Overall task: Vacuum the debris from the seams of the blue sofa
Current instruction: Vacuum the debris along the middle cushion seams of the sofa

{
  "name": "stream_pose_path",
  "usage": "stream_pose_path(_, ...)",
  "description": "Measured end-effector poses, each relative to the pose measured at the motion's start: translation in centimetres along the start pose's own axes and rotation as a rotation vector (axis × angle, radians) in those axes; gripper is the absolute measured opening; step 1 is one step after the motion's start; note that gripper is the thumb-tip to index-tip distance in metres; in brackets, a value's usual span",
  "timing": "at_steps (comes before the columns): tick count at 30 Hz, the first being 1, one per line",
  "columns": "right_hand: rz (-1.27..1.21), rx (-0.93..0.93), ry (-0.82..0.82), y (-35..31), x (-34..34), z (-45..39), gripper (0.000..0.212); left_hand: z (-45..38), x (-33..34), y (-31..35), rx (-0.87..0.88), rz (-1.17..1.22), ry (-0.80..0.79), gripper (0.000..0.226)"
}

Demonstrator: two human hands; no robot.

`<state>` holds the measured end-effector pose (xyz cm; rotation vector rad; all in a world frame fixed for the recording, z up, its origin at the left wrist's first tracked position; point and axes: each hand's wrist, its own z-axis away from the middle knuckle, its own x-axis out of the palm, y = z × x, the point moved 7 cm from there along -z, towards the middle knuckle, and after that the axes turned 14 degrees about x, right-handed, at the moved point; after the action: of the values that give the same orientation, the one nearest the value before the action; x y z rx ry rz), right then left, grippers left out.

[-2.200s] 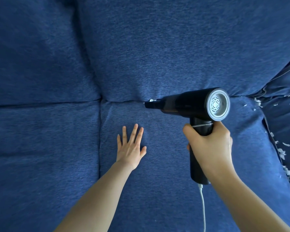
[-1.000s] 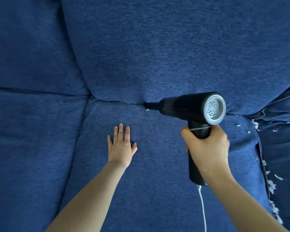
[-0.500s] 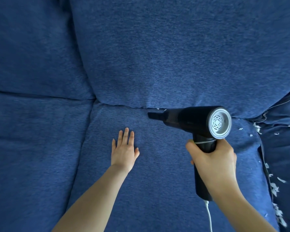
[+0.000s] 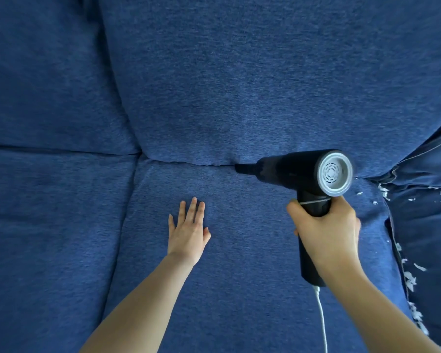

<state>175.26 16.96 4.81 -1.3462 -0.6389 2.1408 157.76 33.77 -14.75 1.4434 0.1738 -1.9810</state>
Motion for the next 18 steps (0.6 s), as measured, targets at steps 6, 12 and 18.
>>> stream_pose_path(6,0.035,-0.021,0.001,-0.7,1.2,-0.6,0.024,-0.2,0.3,0.8,0.031,-0.038,-0.043,0.064)
stream_pose_path(12,0.050,-0.038,0.006,-0.5,-0.4,-0.8,0.025,-0.2,0.7,1.5,0.017,-0.050,-0.060,0.062)
stream_pose_path(18,0.038,-0.030,-0.014,-0.2,-0.6,-1.4,0.025,-0.4,0.8,1.8,-0.008,-0.067,-0.042,0.061)
